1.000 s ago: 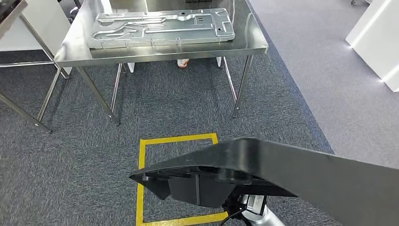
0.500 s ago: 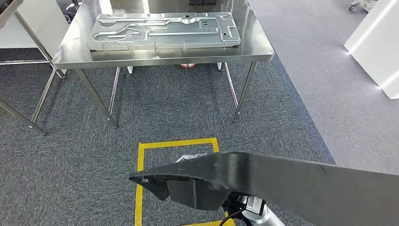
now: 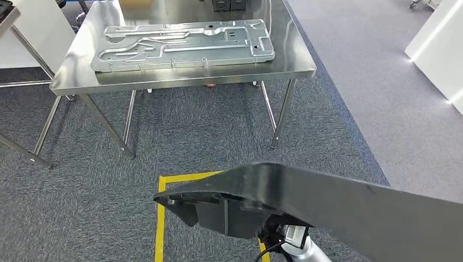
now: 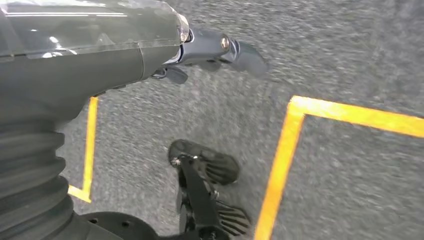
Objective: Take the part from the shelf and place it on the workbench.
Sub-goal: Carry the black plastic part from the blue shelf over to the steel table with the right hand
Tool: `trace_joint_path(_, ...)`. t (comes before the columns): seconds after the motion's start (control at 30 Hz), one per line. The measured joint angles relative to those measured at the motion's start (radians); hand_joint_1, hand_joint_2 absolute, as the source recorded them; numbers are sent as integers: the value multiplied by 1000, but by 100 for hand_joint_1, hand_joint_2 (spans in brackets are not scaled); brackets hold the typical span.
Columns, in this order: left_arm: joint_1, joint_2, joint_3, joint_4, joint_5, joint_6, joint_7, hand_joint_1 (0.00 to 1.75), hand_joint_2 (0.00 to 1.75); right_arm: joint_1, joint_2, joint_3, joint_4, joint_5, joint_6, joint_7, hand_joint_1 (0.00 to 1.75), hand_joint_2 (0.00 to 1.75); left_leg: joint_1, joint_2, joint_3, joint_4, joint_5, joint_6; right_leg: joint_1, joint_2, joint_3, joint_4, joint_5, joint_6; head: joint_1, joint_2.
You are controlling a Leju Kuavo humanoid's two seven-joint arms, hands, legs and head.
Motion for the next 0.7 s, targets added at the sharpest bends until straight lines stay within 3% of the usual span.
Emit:
trace_joint_path(0.07, 3, 1, 0, 0, 1, 0, 0, 0, 175, 2, 1, 0, 0, 10, -4, 2, 175, 175, 1, 0, -83, 99, -51, -6, 1, -3, 19, 0, -19, -3, 0, 0)
trace_joint_path(0.1, 6, 1, 0, 0, 1, 0, 0, 0, 175, 3, 1, 0, 0, 13, -6, 2, 175, 175, 1, 0, -109, 112, -64, -7, 2, -5, 31, 0, -29, -3, 0, 0)
trace_joint_path(0.13, 9, 1, 0, 0, 1, 0, 0, 0, 175, 3, 1, 0, 0, 14, -9, 3, 175, 175, 1, 1, -121, 93, -54, -7, 2, -9, 45, 0, -40, -2, 0, 0)
trace_joint_path(0.17, 10, 2, 0, 0, 1, 0, 0, 0, 175, 3, 2, 0, 0, 14, -10, 3, 175, 175, 1, 3, -117, 44, -19, -5, 2, -12, 60, 0, -52, 0, 0, 0)
trace_joint_path(0.23, 11, 2, 0, 0, 1, 0, -1, 0, 175, 3, 2, -2, 0, 12, -12, 3, 175, 175, -3, 9, -93, -82, 82, 3, 3, -20, 88, 1, -75, 7, 0, 0)
trace_joint_path(0.27, 11, 3, 0, 0, 0, -1, -1, 0, 175, 2, 2, -3, 0, 9, -12, 2, 175, 175, -6, 11, -84, -122, 114, 9, 4, -22, 95, 1, -85, 13, 0, 0)
trace_joint_path(0.3, 12, 4, 0, 0, 0, -1, -2, 0, 175, 2, 2, -4, 0, 5, -12, 2, 175, 175, -10, 12, -80, -144, 131, 16, 5, -24, 101, 1, -91, 19, 0, 0)
trace_joint_path(0.4, 14, 5, 0, 0, 0, -2, -3, 0, 175, 1, 2, -8, -2, -5, -12, 1, 175, 175, -9, 6, -63, -159, 129, 33, 4, -22, 104, 21, -90, 37, 0, 0)
trace_joint_path(0.47, 11, 5, 0, 0, 0, -3, -4, 0, 175, 0, 2, -11, -4, -6, -12, 0, 175, 175, -5, 2, -40, -173, 124, 42, -1, -11, 64, 95, -96, 46, 0, 0)
trace_joint_path(0.53, 8, 6, 0, 0, 0, -3, -4, 0, 175, 2, 2, -13, -4, -7, -12, 0, 175, 175, -4, 0, -22, -182, 113, 46, -9, -1, -20, 215, -138, 56, 0, 0)
trace_joint_path(0.6, 7, 6, 0, 0, 0, -3, -4, 0, 175, 5, 1, -14, -4, -7, -12, 0, 175, 175, -4, -5, -3, -184, 98, 45, -17, 1, -91, 286, -177, 64, 0, 0)
trace_joint_path(0.63, 8, 6, 0, 0, 0, -3, -3, 0, 175, 6, 1, -15, -4, -7, -12, 0, 175, 175, -4, -7, 8, -184, 89, 44, -20, 1, -105, 276, -169, 67, 0, 0)
trace_joint_path(0.67, 8, 6, 0, 0, 0, -3, -3, 0, 175, 6, 1, -16, -4, -7, -12, 0, 175, 175, -3, -9, 21, -184, 79, 41, -23, 1, -103, 235, -137, 68, 0, 0)
trace_joint_path(0.7, 8, 6, 0, 0, 0, -3, -2, 0, 175, 6, 1, -17, -4, -7, -12, 0, 175, 175, -3, -11, 35, -184, 70, 38, -26, 1, -90, 173, -88, 69, 0, 0)
